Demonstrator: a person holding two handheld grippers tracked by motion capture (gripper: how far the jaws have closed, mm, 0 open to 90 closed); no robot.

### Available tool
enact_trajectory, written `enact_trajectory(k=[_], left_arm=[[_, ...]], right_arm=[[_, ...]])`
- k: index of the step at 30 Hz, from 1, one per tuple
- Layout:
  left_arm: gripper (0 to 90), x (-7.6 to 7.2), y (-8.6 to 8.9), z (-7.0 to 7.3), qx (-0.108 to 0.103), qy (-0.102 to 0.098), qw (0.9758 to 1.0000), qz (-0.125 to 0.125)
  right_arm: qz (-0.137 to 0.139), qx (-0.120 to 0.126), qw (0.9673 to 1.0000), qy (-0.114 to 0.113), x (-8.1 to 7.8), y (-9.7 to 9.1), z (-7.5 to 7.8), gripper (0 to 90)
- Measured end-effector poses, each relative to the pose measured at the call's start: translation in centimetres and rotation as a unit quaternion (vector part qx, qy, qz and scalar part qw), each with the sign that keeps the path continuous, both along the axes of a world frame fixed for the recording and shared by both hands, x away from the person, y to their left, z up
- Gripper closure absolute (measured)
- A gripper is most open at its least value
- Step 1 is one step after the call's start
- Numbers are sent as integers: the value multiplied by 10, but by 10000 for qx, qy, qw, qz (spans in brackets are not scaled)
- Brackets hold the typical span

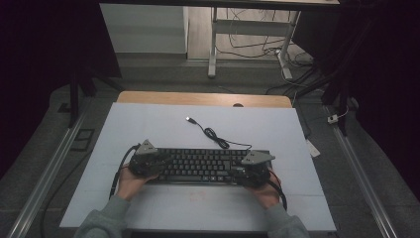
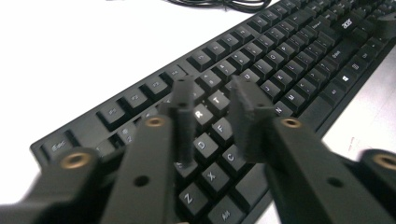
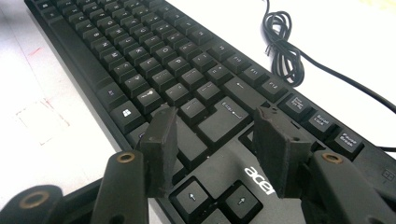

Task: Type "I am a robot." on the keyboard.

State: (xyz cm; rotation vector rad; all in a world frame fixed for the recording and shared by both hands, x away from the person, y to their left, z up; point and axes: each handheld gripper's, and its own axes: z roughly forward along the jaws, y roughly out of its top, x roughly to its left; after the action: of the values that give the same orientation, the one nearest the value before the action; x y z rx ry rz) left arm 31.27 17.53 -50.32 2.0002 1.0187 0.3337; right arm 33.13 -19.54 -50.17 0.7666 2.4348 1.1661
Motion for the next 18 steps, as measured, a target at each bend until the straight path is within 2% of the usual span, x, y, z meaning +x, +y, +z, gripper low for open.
enact_trajectory(k=[7, 13, 18], left_arm=[[529, -12, 9, -3, -17, 4, 9999, 117], [480, -21, 16, -6, 17, 27, 9998, 194], [454, -21, 19, -8, 41, 46, 9997, 238]], right_arm=[[-3, 64, 10000, 2, 0, -1, 1, 502], [-34, 98, 9999, -3, 1, -3, 1, 502], [-36, 146, 9999, -6, 1, -3, 2, 502]])
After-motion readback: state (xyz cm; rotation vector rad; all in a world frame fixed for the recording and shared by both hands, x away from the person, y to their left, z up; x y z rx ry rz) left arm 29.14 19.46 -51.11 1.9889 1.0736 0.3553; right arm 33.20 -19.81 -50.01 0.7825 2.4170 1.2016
